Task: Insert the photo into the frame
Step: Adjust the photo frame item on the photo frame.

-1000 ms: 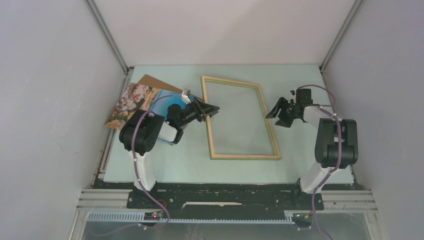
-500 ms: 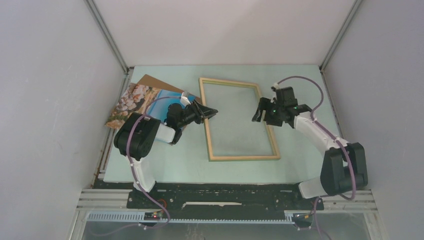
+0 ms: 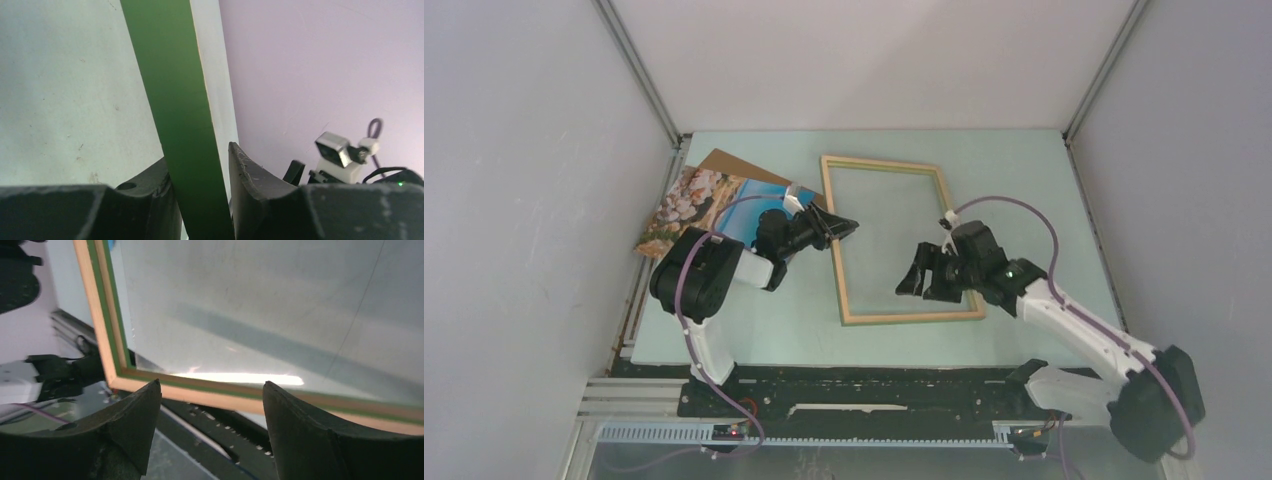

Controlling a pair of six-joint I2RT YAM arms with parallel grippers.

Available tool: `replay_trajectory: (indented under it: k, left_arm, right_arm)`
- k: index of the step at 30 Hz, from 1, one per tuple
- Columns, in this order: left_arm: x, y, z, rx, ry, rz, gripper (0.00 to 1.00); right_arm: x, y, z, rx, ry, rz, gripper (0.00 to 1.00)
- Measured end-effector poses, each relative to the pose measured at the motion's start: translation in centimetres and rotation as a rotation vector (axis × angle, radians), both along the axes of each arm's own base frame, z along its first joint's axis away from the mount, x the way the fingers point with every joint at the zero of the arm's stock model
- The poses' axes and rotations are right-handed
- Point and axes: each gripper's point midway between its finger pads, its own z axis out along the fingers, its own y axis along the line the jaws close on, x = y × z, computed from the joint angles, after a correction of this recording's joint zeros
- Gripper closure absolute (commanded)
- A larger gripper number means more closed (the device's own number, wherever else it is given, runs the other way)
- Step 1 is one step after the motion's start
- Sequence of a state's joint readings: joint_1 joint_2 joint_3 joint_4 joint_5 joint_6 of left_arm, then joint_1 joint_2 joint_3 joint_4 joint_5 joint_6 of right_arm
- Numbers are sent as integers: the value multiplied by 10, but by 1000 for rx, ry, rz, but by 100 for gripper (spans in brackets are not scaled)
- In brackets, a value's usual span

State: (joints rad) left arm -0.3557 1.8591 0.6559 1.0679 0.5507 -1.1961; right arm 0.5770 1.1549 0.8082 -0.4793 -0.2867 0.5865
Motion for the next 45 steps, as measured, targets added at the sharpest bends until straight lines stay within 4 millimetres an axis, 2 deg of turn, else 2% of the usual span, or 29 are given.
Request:
replay_trajectory:
  k: [4,8,13,18,20,26,36,40,45]
  left_arm:
    - [0,0,1,-4,-10,3,73]
    - [0,-1,4,-8,-22,5,73]
    - [0,1,3,-11,-25,20,73]
    - [1,-1,15,-36,-78,21,73]
    - [2,-1,18,-55,-69,30,73]
    - [2,-2,13,-63,-47,33,73]
    - [9,-6,0,-76,2,35,72]
    - [16,-14,3,-78,-2,24,72]
    - [22,-22,8,-84,-20,20,73]
  right_arm:
    - [-26,-4,1,147,66,-125,17]
    - [-33,-4,-3,256,140,-255,17]
    - [-39,-5,-40,353,296,-420,18]
    - [-52,-15,-74,398,412,-566,19]
    - [-51,-18,-78,408,428,-612,19]
    - [-41,-19,-71,444,394,-641,19]
    - [-34,-25,-81,396,349,-636,21]
    - [-34,-29,-88,327,283,-563,18]
    - [-30,-30,-87,310,235,-511,18]
